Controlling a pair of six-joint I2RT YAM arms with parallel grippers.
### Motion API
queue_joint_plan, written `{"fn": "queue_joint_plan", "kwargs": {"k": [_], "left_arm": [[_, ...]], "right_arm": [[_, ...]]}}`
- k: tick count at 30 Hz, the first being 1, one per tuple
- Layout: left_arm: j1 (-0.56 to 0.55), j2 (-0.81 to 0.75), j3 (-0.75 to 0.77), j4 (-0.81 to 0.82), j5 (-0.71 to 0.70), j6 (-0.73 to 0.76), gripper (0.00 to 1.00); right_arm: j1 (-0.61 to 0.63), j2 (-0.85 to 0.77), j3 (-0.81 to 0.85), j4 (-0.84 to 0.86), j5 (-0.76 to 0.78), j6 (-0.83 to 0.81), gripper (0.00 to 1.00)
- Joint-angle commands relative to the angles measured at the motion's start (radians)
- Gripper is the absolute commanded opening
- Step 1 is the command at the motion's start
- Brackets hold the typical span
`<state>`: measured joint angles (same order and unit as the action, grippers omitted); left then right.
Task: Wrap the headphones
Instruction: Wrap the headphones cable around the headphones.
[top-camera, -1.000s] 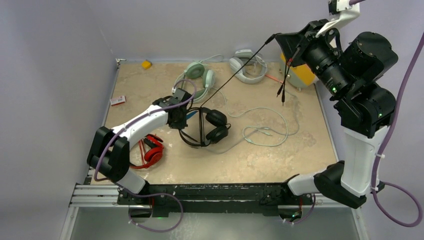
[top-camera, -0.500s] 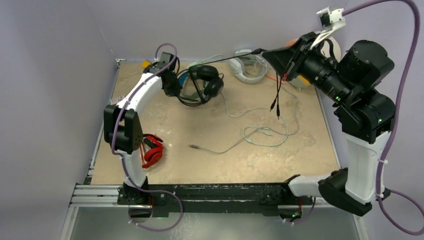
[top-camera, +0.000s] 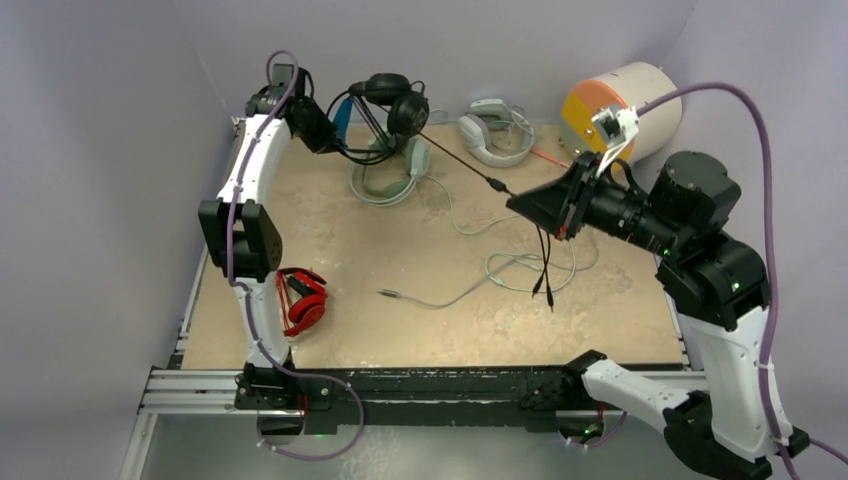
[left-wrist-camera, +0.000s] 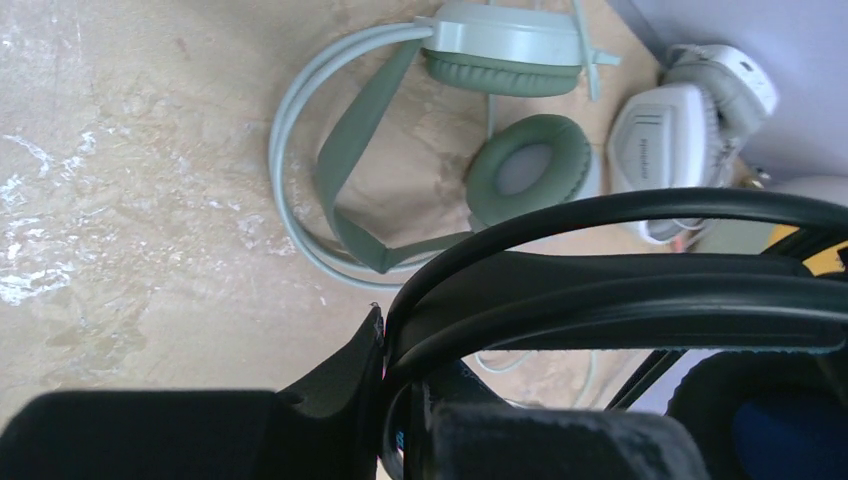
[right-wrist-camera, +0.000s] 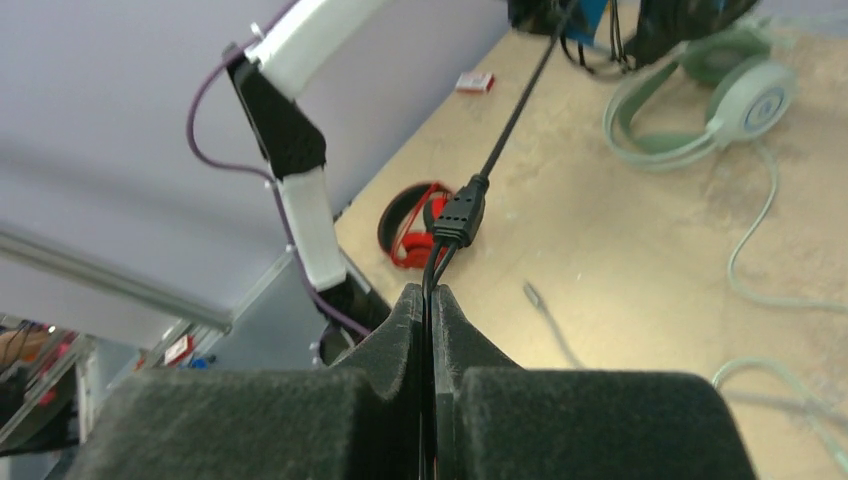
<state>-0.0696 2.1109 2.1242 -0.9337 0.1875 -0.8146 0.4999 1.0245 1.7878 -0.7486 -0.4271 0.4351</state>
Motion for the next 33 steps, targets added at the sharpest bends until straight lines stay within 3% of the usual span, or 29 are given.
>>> {"fn": "queue_joint_plan", "kwargs": {"k": [1, 6, 10, 15, 19, 27, 33], "left_arm": [[0.147, 0.044, 0.050, 0.031, -0.008, -0.203, 0.00], [0.209, 0.030, 0.056, 0.057, 0.055, -0.222, 0.00], [0.231, 0.006, 0.069, 0.063, 0.083, -0.224, 0.00], [0.253, -0.020, 0.092, 0.053, 0.108, -0.227, 0.00], [0.254, -0.041, 0.089, 0.058, 0.133, -0.225, 0.00], [0.251, -0.103, -0.017, 0.132, 0.215, -0.237, 0.00], [0.253, -0.109, -0.011, 0.138, 0.236, -0.236, 0.00]], "right_arm": [[0.005, -0.193, -0.092, 0.038, -0.225, 0.070, 0.00], [0.005, -0.349, -0.313, -0.100, -0.236, 0.071, 0.00], [0.005, -0.483, -0.582, -0.136, -0.202, 0.116, 0.00], [0.006, -0.606, -0.864, -0.100, -0.251, 0.210, 0.00], [0.005, -0.687, -1.094, 0.041, -0.321, 0.321, 0.00], [0.007, -0.568, -1.258, 0.345, -0.395, 0.388, 0.00], [0.014, -0.414, -1.244, 0.402, -0.397, 0.321, 0.00]]}}
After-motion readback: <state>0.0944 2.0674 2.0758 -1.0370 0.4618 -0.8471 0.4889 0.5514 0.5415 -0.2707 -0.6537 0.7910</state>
